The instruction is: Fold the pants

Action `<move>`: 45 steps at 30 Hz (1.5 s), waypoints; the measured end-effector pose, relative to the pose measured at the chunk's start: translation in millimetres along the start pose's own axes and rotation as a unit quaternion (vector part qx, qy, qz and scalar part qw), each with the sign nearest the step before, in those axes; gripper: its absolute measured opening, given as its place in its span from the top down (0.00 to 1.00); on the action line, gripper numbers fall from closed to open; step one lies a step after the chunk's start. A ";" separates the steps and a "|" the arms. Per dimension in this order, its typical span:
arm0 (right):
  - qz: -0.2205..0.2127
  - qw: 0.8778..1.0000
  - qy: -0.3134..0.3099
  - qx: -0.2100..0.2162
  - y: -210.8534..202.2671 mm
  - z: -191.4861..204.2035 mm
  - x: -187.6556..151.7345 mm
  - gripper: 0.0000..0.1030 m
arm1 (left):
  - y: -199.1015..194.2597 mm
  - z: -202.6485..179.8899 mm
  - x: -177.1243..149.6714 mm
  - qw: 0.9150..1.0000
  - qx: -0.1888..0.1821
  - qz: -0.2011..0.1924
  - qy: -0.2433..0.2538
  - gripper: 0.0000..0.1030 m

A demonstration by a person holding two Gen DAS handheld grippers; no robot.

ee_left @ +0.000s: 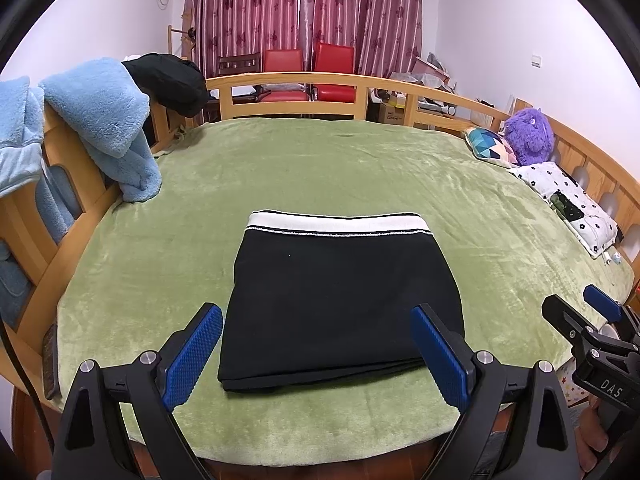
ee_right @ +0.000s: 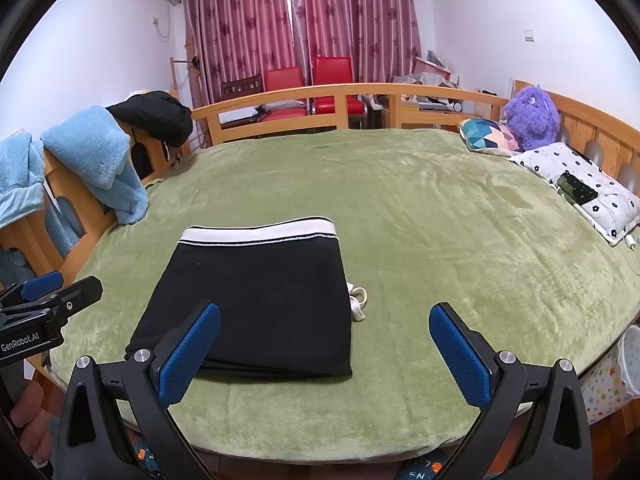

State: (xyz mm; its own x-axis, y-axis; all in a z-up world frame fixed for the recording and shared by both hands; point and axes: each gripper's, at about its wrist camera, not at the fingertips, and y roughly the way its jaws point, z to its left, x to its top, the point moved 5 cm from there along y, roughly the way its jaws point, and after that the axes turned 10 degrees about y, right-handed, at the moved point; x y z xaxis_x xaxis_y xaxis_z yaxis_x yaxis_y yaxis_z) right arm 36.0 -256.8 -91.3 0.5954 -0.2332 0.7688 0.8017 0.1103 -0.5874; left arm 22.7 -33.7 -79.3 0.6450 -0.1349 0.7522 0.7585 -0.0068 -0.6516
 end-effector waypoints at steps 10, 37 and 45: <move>-0.003 1.000 -0.006 -0.005 -3.0 0.0 1.7 0.00 | -6.6 -6.3 -0.3 1.000 0.002 0.000 -0.004 0.08; -0.006 1.000 -0.010 -0.004 -5.8 5.5 4.3 0.00 | -15.5 -13.6 -1.7 1.000 0.005 -0.005 -0.009 0.08; -0.007 1.000 -0.013 -0.004 -6.8 7.2 5.6 0.00 | -18.0 -14.5 -2.1 1.000 0.004 -0.008 -0.014 0.08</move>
State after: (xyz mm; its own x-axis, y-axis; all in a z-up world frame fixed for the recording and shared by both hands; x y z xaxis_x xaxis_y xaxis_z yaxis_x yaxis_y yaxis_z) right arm 34.3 -252.0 -81.2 0.5860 -0.2098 0.7827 0.8091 0.0993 -0.5792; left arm 6.3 -47.7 -70.5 0.6354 -0.1062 0.7649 0.7691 -0.0011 -0.6391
